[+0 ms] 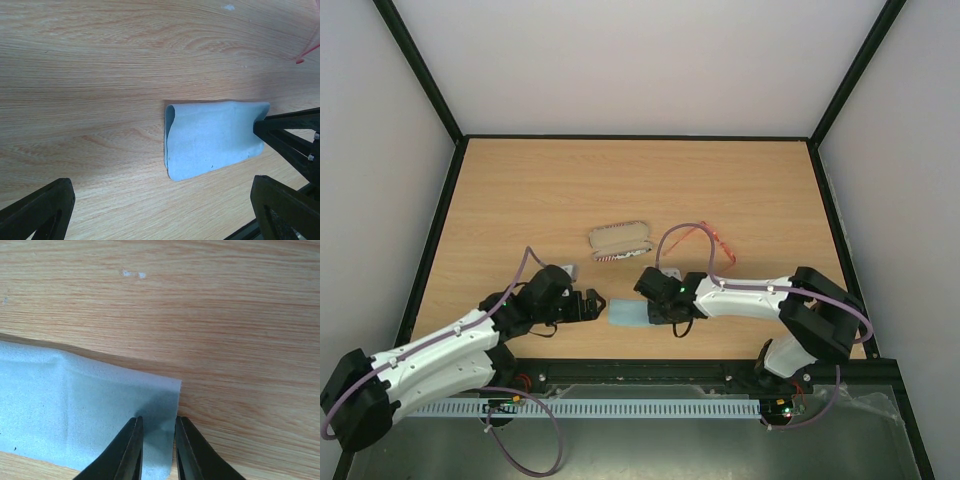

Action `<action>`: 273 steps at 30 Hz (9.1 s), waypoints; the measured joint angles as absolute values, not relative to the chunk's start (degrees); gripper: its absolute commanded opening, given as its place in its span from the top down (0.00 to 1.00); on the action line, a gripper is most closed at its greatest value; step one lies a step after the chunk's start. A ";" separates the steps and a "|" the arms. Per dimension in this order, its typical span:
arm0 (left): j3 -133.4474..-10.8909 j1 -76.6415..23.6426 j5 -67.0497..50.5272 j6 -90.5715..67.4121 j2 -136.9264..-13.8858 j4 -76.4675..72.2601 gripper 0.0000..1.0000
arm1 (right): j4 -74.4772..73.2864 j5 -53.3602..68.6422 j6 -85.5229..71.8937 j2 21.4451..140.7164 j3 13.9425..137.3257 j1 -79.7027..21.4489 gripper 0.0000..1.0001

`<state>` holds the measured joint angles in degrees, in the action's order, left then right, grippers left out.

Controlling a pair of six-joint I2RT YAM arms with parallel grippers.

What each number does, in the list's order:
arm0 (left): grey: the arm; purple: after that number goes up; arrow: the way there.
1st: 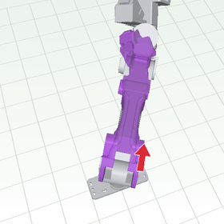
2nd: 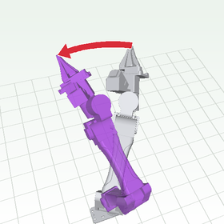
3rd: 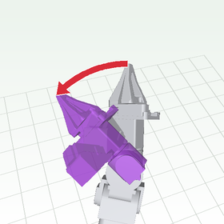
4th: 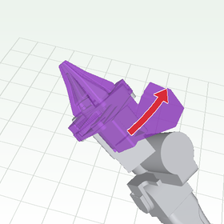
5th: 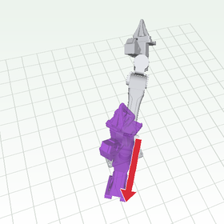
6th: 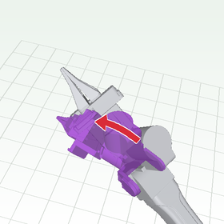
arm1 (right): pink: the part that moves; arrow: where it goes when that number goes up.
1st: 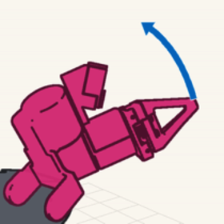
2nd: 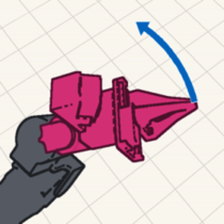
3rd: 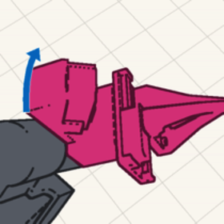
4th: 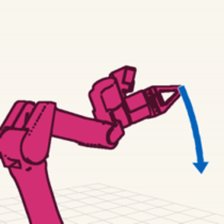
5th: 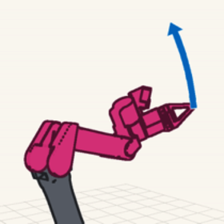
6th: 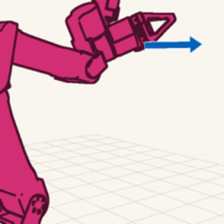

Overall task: Organize the sunglasses
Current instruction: Pick up the glasses cleaning cloth from the center of the board, then place the glasses cleaning cloth in the sunglasses case.

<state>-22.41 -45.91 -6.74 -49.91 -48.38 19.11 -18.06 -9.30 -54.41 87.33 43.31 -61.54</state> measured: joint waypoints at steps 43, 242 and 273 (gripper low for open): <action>-30.48 -53.45 -1.41 -49.69 -67.61 19.75 0.56 | -13.61 -7.88 -51.99 88.99 43.97 -61.54 0.99; -41.98 -34.57 12.03 -33.36 -95.31 -10.79 0.98 | -13.30 -2.96 -21.21 115.55 82.04 -37.93 0.99; -41.98 -34.39 10.44 -33.17 -91.05 -7.22 0.98 | -15.57 -1.91 -19.31 114.28 82.06 -37.87 0.99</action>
<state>-41.98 -34.39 10.44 -33.17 -91.05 -7.22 -15.57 -1.91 -19.31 114.28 82.06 -37.87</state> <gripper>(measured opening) 0.024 0.018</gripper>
